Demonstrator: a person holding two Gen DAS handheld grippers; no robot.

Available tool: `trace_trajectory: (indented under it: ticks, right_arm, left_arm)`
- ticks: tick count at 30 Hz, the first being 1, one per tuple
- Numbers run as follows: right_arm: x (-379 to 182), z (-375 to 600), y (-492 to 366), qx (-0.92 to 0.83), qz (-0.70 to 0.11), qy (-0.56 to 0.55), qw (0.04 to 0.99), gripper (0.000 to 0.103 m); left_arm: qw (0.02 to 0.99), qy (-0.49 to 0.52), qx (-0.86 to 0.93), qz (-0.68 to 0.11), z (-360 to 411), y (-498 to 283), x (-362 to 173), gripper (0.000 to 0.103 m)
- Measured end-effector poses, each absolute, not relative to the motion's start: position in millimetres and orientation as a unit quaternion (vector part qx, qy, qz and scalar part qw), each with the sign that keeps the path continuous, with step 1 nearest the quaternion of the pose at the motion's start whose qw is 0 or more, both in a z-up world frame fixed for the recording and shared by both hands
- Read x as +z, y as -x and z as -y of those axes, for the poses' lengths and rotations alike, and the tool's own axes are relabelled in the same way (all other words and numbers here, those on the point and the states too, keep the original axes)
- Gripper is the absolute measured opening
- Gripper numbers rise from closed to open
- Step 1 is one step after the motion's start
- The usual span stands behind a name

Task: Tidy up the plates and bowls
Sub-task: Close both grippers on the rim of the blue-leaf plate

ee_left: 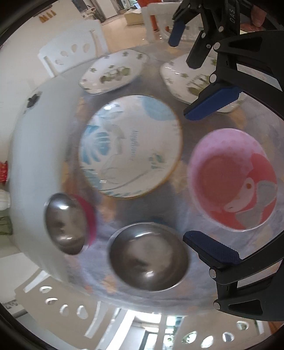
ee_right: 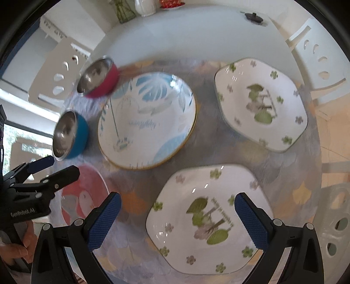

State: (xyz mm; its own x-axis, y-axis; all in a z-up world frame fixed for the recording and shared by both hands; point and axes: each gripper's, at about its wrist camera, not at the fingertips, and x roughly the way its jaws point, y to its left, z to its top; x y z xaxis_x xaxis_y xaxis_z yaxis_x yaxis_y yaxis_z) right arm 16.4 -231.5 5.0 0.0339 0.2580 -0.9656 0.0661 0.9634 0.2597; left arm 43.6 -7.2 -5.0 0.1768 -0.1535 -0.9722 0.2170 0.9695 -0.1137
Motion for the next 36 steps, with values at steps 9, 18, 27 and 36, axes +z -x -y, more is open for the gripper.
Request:
trace_trajectory:
  ticks: [9, 18, 27, 36]
  right_arm:
    - [-4, 253, -66, 0.071, -0.684, -0.194, 0.7, 0.103]
    - [-48, 249, -85, 0.094, -0.686, -0.263, 0.672, 0.103]
    - [-86, 255, -88, 0.079, -0.687, -0.299, 0.657, 0.103]
    - [-104, 246, -94, 0.074, -0.7, -0.28, 0.653, 0.103]
  left_arm:
    - [0.752, -0.031, -0.142, -0.643, 29, -95, -16, 0.1]
    - [0.735, -0.013, -0.16, -0.659, 42, -117, -55, 0.094]
    - [0.74, -0.013, -0.131, -0.659, 35, -134, -89, 0.079]
    - [0.745, -0.052, -0.146, -0.649, 53, -135, -92, 0.079]
